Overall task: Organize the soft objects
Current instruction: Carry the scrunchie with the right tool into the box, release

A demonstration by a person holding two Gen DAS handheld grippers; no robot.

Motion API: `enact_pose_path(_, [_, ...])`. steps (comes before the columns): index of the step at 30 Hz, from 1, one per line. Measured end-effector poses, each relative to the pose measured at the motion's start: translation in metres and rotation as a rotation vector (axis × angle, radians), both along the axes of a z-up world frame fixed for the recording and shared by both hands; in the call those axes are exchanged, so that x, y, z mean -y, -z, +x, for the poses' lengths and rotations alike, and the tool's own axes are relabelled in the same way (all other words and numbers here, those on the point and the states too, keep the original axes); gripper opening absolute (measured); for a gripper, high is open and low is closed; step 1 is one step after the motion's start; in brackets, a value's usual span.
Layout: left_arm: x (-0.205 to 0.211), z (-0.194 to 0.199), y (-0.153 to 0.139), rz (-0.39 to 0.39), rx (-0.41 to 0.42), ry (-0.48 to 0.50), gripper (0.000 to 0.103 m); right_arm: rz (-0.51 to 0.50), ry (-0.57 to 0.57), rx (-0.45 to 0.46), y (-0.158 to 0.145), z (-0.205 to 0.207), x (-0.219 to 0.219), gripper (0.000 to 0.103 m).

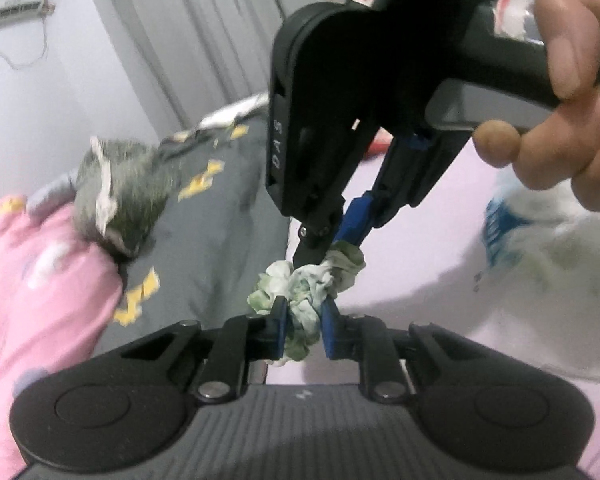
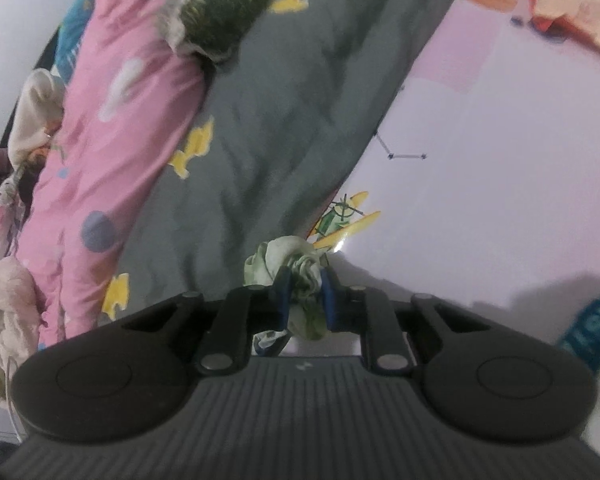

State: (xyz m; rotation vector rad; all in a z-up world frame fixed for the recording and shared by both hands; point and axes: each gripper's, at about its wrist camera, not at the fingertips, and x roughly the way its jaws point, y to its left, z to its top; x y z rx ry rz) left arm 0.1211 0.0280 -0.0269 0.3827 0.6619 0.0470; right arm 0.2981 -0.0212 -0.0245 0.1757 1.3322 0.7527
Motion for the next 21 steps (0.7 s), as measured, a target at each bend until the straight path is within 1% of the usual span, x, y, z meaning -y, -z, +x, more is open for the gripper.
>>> enact_pose_path(3, [0.023, -0.005, -0.018, -0.003, 0.033, 0.064, 0.018, 0.021, 0.041, 0.037, -0.023, -0.009, 0.029, 0.015])
enact_pose_path(6, [0.054, -0.012, -0.034, 0.001, 0.076, 0.149, 0.019, 0.038, 0.101, 0.081, -0.049, -0.023, 0.074, 0.015])
enact_pose_path(8, [0.079, -0.015, -0.044, -0.008, 0.099, 0.225, 0.019, 0.046, 0.155, 0.110, -0.064, -0.035, 0.110, 0.015])
enact_pose_path(12, [0.137, -0.024, -0.058, -0.046, 0.120, 0.401, 0.019, 0.040, 0.293, 0.164, -0.093, -0.066, 0.198, 0.015])
enact_pose_path(14, [0.170, -0.029, -0.061, -0.067, 0.113, 0.495, 0.019, 0.025, 0.377, 0.187, -0.103, -0.087, 0.246, 0.015])
enact_pose_path(17, [0.220, -0.039, -0.062, -0.099, 0.093, 0.633, 0.020, -0.002, 0.491, 0.209, -0.112, -0.120, 0.309, 0.015])
enact_pose_path(21, [0.282, -0.050, -0.057, -0.171, 0.021, 0.788, 0.022, -0.036, 0.644, 0.217, -0.115, -0.169, 0.390, 0.015])
